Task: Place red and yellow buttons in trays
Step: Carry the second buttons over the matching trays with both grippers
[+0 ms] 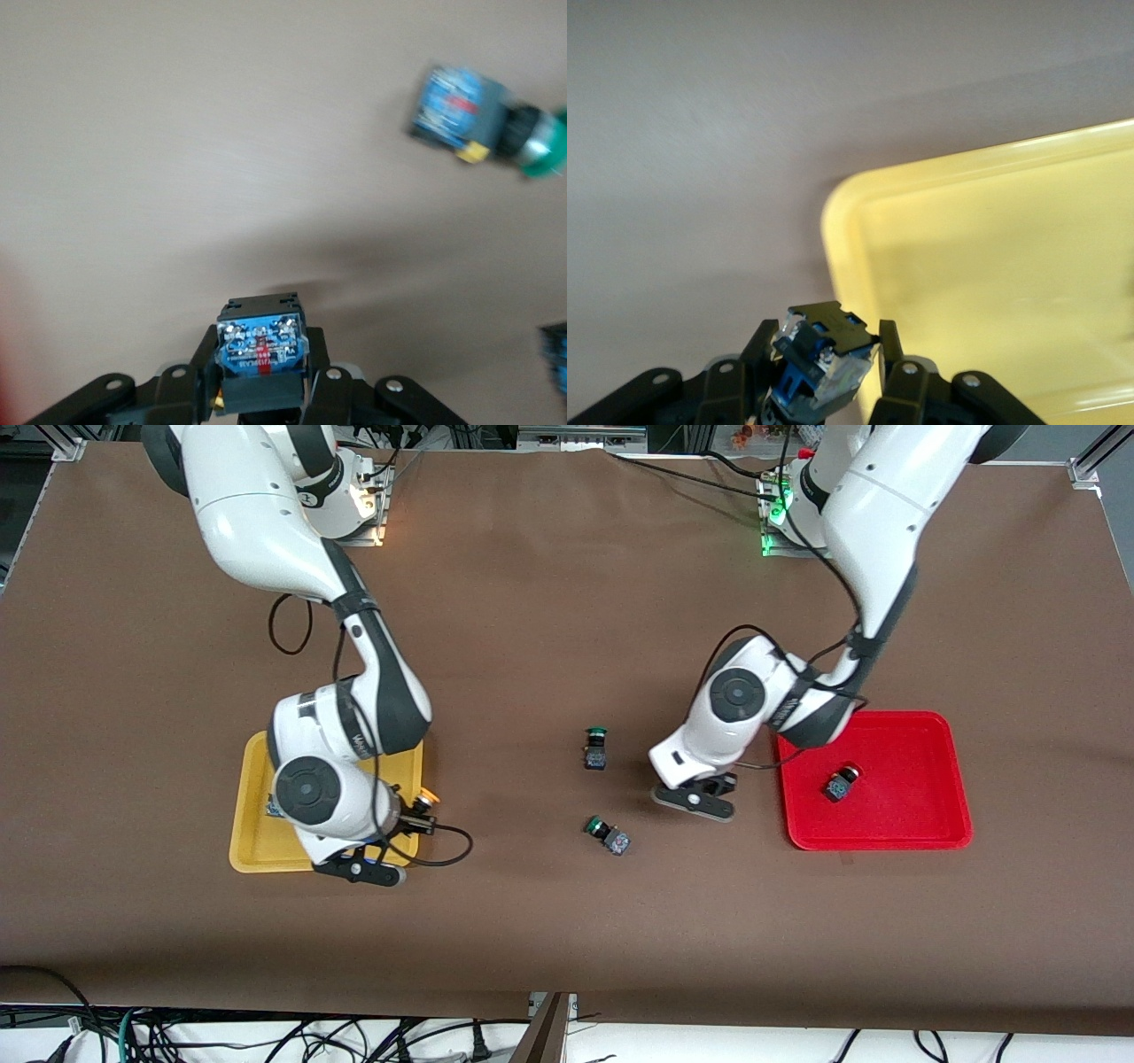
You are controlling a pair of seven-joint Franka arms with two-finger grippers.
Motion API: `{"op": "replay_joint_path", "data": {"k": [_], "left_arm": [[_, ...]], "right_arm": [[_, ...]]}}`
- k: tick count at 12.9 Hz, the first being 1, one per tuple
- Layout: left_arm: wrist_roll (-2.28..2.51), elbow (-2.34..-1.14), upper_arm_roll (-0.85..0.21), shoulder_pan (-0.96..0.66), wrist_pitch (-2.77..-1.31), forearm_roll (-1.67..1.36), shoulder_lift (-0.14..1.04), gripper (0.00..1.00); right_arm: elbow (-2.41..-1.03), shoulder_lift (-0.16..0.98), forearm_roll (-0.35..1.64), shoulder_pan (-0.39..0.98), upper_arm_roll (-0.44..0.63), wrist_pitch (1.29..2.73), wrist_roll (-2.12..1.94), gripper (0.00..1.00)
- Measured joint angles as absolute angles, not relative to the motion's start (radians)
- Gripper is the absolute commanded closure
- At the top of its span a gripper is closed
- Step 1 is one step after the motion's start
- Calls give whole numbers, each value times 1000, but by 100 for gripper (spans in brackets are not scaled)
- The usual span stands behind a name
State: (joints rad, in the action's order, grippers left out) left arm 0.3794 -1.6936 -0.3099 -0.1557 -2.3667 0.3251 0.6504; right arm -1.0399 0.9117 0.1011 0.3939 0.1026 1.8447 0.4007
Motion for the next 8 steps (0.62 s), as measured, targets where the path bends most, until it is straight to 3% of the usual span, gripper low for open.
{"op": "replay_joint_path", "data": {"k": [4,7,8], "left_arm": [[96,-1693,-306,-2,-2096,335,529,83],[-293,-1699,-299,187,-2039,337,513,83],[-397,-1705,-299,261,-2042,336,525,83]], "right_arm": [[-1148,910,100,345,129,1836,107,100],[-1226,899,100,312,134,1841,19,100],[-1250,895,100,312,134,1851,8,64]]}}
